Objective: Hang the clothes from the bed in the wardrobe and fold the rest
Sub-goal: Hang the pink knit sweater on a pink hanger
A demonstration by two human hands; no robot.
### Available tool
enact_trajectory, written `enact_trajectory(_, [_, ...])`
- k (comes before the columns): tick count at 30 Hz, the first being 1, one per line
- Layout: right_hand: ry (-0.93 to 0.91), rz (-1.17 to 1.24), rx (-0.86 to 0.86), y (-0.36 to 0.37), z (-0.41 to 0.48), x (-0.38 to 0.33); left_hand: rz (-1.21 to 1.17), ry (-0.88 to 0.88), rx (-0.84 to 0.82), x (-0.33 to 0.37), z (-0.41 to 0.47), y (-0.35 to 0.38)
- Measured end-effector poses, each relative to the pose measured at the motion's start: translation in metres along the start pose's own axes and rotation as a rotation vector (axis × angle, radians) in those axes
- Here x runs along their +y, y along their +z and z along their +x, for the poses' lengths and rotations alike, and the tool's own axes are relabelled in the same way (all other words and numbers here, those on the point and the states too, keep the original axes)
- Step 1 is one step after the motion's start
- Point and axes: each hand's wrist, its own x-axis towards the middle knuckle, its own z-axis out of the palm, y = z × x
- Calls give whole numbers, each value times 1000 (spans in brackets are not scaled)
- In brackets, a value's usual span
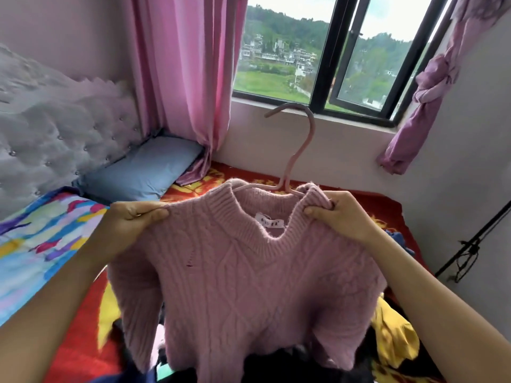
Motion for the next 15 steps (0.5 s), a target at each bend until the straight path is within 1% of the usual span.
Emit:
enact_trajectory(2, [-6,3,15,0,5,3,14,-31,18,-7,-4,-11])
enact_trajectory(4, [6,-32,-36,0,10,3,18,-62,45,-11,-9,-18])
enact_trajectory(6, [51,-76,-138,-4,13,2,25,-92,97,-15,-17,-28])
enact_trajectory(8, [106,-75,-276,-12,15,0,59,-126,137,-18,-28,-42])
enact_trajectory(10, [129,-93,-364,-19,16,0,80,-163,158,-17,-39,-53])
enact_trajectory(13, [126,-148,-392,-20,22,2,129,-168,159,-7,-55,-62])
enact_trajectory(15, [108,-193,-403,-16,24,5,136,-165,200,2,-66,-70])
